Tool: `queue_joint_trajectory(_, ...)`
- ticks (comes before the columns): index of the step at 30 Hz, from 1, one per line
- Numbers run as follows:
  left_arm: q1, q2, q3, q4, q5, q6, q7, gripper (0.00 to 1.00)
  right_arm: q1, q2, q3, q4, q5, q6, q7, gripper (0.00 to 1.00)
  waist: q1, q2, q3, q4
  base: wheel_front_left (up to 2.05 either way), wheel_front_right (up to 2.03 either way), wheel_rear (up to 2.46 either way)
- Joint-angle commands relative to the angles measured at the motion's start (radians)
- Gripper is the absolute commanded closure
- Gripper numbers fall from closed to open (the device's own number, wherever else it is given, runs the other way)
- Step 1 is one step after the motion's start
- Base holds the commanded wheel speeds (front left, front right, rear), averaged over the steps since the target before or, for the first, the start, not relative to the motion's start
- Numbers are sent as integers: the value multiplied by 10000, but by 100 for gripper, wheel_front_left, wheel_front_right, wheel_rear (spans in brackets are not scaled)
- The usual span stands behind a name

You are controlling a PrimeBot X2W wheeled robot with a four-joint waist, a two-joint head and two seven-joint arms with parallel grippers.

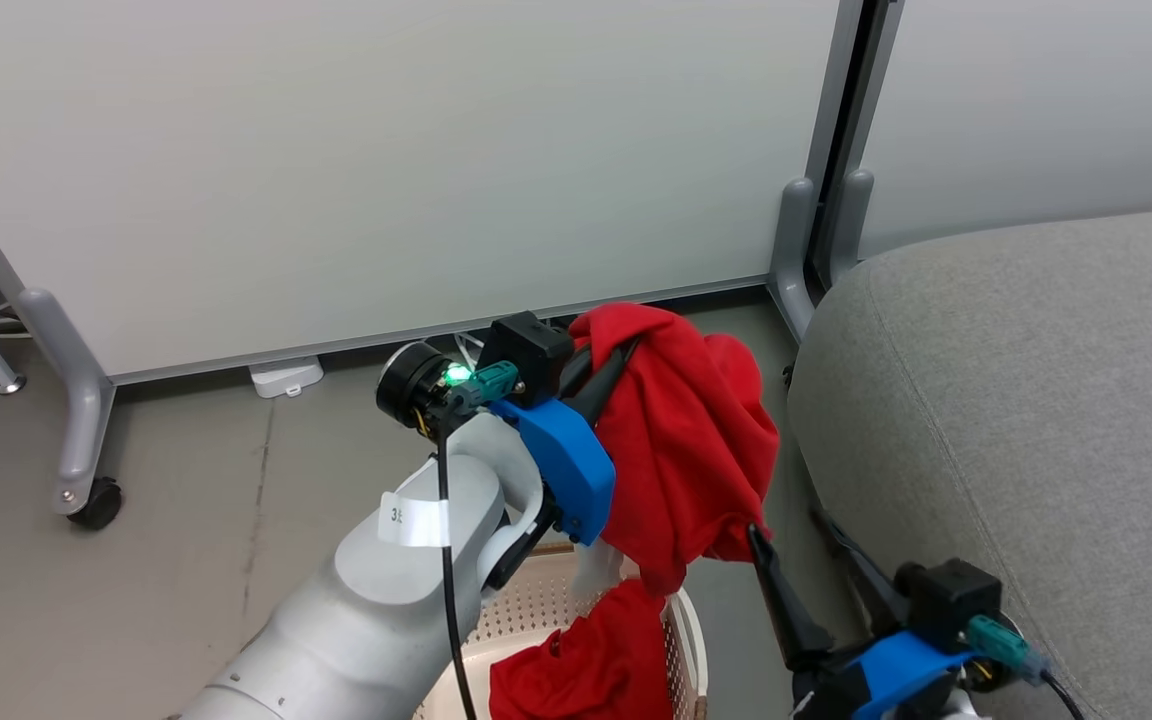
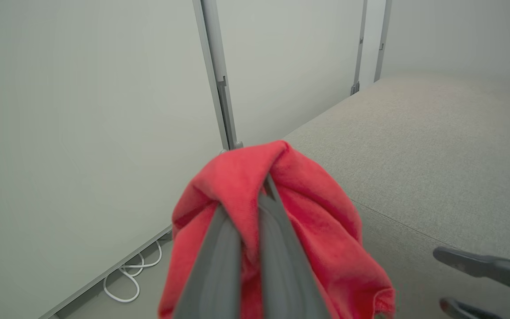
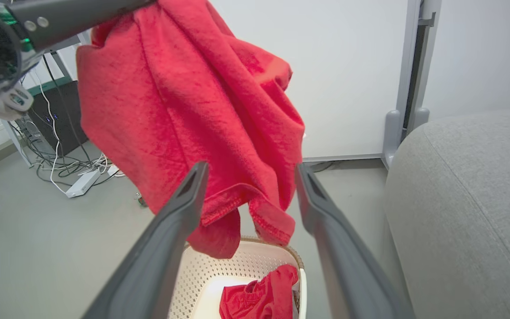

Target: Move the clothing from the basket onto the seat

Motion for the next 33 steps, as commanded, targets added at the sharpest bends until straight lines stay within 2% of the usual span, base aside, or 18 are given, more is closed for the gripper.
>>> queue_joint_trajectory(1, -153, -10, -33, 3, -50, 50, -54, 100, -188, -28, 61, -16, -87, 1, 62, 0, 0, -1, 22, -18, 0, 0, 0)
queue_joint_trajectory(15, -334, -7, -610, -52, -463, 85, -137, 100, -2379, -28, 1211, 1634, -54, 1, 1089, 0, 0, -1, 224, 32, 0, 0, 0)
queue_joint_trajectory(33, -509, -9, -1444, -289, -1042, 150, -190, 100, -4452, -28, 2555, 4284, 646, 1, 475, 0, 0, -1, 228, 247, 0, 0, 0)
